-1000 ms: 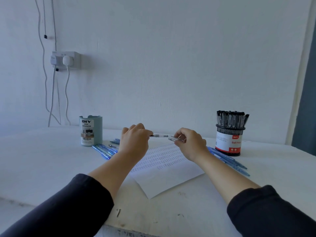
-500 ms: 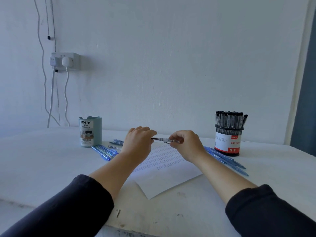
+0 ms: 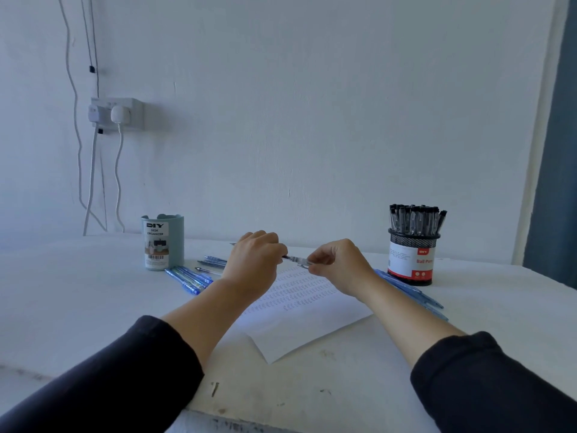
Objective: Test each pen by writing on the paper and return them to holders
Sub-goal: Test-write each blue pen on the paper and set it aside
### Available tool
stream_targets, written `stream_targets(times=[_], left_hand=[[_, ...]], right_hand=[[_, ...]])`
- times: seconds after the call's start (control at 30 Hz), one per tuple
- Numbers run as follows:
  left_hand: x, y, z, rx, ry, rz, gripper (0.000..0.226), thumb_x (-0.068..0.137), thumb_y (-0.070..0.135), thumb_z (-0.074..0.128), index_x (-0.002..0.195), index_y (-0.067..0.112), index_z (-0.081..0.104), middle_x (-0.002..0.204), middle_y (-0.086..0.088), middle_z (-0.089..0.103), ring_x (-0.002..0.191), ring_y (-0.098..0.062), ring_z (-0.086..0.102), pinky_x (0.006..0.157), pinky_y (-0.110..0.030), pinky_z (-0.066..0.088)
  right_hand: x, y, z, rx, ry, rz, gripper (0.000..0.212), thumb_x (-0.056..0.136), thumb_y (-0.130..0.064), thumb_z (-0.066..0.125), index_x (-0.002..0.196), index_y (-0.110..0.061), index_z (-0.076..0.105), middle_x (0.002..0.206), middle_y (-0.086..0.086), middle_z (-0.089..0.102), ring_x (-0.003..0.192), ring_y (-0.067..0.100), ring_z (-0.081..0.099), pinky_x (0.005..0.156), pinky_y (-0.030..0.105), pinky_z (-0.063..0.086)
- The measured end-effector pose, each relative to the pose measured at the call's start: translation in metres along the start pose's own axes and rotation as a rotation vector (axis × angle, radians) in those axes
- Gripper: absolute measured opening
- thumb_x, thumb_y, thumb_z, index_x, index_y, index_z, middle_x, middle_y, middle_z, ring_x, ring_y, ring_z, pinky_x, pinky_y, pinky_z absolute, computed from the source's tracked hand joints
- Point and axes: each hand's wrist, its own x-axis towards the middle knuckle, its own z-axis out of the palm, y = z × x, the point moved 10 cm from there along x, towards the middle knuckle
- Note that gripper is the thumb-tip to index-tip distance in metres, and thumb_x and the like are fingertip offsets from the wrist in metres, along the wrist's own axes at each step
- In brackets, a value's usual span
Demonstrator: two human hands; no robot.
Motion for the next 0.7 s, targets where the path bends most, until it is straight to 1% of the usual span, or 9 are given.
stream_targets(times=[0.07,0.13,0.2,0.33,0.4,0.47,0.53,0.63,0.7], left_hand=[[0.000,-0.006,-0.003,0.046,0.026,-0.060,0.029,0.047,-0.008,0.085,0.055,0.010,0.065,0.062,-0.001,0.056,0.059,-0.024,0.051,0.051,-0.030,0.038],[-0.001,-0.013,-0.006,0.143,0.027,-0.144,0.029,0.043,-0.003,0.086,0.054,0.012,0.064,0.072,-0.004,0.054,0.069,-0.026,0.047,0.057,-0.031,0.035],[-0.003,-0.018,-0.011,0.218,0.032,-0.181,0.033,0.037,-0.006,0.084,0.051,0.011,0.059,0.070,-0.006,0.049,0.062,-0.025,0.045,0.056,-0.030,0.031],[-0.008,-0.041,-0.014,0.198,0.052,-0.245,0.039,0.036,-0.015,0.080,0.051,0.008,0.052,0.060,-0.005,0.044,0.049,-0.017,0.031,0.048,-0.026,0.031],[-0.012,-0.055,-0.008,0.153,0.019,-0.302,0.033,0.048,-0.008,0.085,0.054,0.006,0.055,0.061,-0.005,0.047,0.046,-0.017,0.033,0.046,-0.024,0.031],[-0.013,-0.063,-0.012,0.028,0.068,-0.389,0.021,0.078,0.011,0.075,0.066,0.003,0.060,0.071,-0.007,0.051,0.050,-0.021,0.042,0.049,-0.024,0.034],[-0.018,-0.069,-0.020,-0.166,0.133,-0.529,0.036,0.095,0.025,0.054,0.067,0.004,0.057,0.073,-0.006,0.051,0.058,-0.023,0.048,0.051,-0.025,0.034],[-0.030,-0.076,-0.014,-0.711,0.199,-0.795,0.042,0.100,0.030,0.042,0.069,0.006,0.056,0.068,-0.011,0.061,0.062,-0.021,0.058,0.058,-0.030,0.045],[-0.042,-0.077,0.003,-1.016,0.210,-0.975,0.033,0.098,0.029,0.049,0.074,0.009,0.061,0.069,-0.011,0.066,0.062,-0.019,0.062,0.062,-0.031,0.052]], right_hand=[[0.000,-0.003,0.001,0.046,0.002,-0.007,0.009,0.083,-0.010,0.070,0.081,-0.018,0.069,0.071,-0.008,0.061,0.069,0.011,0.055,0.068,0.023,0.042],[0.000,-0.009,0.005,0.092,-0.012,-0.028,0.006,0.084,-0.011,0.069,0.082,-0.017,0.070,0.069,-0.007,0.060,0.064,0.008,0.052,0.062,0.021,0.039],[-0.001,-0.015,0.010,0.126,-0.046,-0.057,0.005,0.085,-0.012,0.069,0.083,-0.016,0.070,0.069,-0.006,0.060,0.064,0.006,0.052,0.061,0.018,0.039],[-0.004,-0.019,0.014,0.159,-0.103,-0.084,0.009,0.083,-0.014,0.071,0.089,-0.021,0.068,0.077,-0.003,0.062,0.073,0.009,0.055,0.070,0.020,0.041],[-0.005,-0.016,0.017,0.172,-0.163,-0.058,0.029,0.079,-0.022,0.076,0.105,-0.023,0.065,0.088,-0.003,0.063,0.084,0.009,0.056,0.080,0.021,0.041],[-0.007,-0.006,0.025,0.095,-0.263,-0.003,0.061,0.075,-0.033,0.078,0.130,-0.026,0.052,0.113,-0.002,0.059,0.105,0.009,0.051,0.091,0.024,0.037],[-0.011,0.007,0.033,-0.014,-0.356,0.051,0.076,0.074,-0.039,0.077,0.140,-0.031,0.041,0.134,-0.002,0.048,0.120,0.011,0.044,0.098,0.025,0.033],[-0.017,0.022,0.043,-0.138,-0.466,0.090,0.080,0.075,-0.045,0.075,0.144,-0.034,0.034,0.151,-0.007,0.031,0.138,0.013,0.030,0.112,0.032,0.025],[-0.019,0.030,0.049,-0.208,-0.519,0.123,0.082,0.076,-0.049,0.073,0.146,-0.035,0.031,0.155,-0.009,0.022,0.143,0.013,0.020,0.117,0.037,0.018]])
